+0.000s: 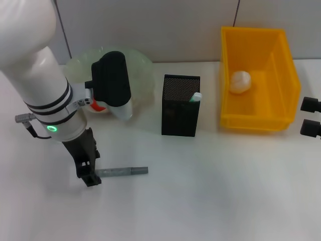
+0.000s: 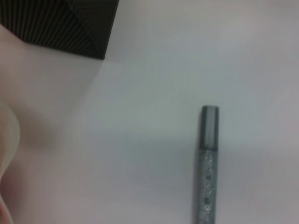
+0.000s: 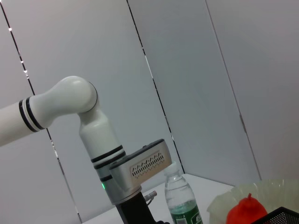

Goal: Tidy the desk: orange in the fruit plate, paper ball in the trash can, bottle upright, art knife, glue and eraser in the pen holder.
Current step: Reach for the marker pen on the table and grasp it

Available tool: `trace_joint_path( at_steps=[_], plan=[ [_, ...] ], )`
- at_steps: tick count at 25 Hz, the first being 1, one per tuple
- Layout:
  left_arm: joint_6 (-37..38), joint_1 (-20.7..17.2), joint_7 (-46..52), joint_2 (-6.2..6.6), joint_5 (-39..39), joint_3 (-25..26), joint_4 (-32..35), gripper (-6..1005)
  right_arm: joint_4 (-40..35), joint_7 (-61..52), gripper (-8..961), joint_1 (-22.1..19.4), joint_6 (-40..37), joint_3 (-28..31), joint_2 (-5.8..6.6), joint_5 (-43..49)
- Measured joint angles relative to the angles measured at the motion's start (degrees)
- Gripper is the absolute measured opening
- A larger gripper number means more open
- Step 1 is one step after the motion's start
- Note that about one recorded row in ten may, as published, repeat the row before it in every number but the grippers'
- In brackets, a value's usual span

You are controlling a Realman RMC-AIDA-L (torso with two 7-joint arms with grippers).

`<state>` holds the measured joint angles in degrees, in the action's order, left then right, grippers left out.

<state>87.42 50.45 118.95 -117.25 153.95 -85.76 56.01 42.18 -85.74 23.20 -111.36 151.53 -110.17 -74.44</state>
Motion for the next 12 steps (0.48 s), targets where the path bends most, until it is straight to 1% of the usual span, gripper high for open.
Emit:
trace_joint_path(
  at_steps=[2, 11, 12],
  plan=[
    [-1.4, 0.5, 0.0, 0.00, 1.4, -0.5, -1.7, 652, 0.0, 0.0, 746, 0.0, 0.0, 0.0, -0.01, 0.0],
    [-1.7, 1.1, -0.5, -0.18, 1.5, -0.5, -3.0, 648, -0.1, 0.1, 745, 0.1, 0.2, 0.0, -0.05, 0.0],
    [-1.7, 1.3, -0.6, -0.29, 1.5, -0.4, -3.7, 630, -0.1, 0.1, 745, 0.2, 0.3, 0.0, -0.07, 0.0]
  ],
)
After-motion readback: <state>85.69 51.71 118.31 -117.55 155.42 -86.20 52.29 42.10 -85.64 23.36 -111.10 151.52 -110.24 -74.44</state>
